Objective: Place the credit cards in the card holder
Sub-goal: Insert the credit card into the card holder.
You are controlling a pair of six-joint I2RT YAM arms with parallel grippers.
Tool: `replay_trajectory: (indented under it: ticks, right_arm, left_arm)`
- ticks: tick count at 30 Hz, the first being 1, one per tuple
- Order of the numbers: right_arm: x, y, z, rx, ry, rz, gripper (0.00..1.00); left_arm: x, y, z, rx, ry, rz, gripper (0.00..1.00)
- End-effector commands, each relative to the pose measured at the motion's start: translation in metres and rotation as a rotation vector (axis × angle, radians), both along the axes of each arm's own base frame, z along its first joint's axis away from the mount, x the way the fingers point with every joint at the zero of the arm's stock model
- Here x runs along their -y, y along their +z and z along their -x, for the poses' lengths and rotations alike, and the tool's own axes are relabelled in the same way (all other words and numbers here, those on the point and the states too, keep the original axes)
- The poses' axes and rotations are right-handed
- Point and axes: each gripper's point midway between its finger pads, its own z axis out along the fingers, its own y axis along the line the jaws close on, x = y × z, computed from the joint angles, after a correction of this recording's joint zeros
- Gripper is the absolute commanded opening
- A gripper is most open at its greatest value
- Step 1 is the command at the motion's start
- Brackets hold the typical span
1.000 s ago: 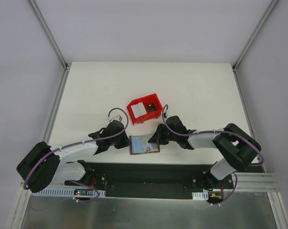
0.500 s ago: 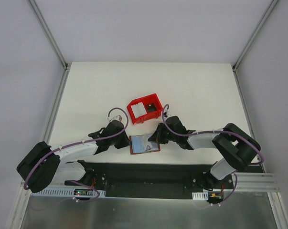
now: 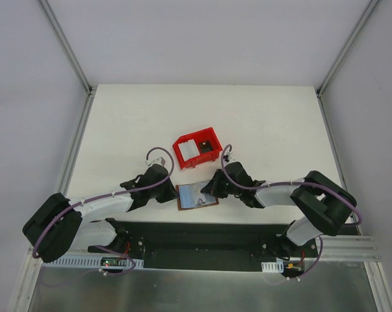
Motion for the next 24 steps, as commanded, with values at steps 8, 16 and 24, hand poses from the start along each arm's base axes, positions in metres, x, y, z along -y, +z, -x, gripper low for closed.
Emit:
replay_trajectory:
  ticks: [8, 16, 24]
  right_arm:
    - [-0.011, 0.004, 0.008, 0.02, -0.049, 0.029, 0.0]
    - [-0.009, 0.01, 0.009, 0.066, 0.01, 0.106, 0.2]
    - [-0.001, 0.02, 0.002, 0.129, 0.044, 0.201, 0.4]
  left_arm:
    - [0.001, -0.003, 0.004, -0.027, 0.032, 0.041, 0.0]
    - [0.001, -0.002, 0.004, -0.023, 0.031, 0.041, 0.0]
    - [-0.001, -0.001, 0.003, -0.006, 0.023, 0.037, 0.0]
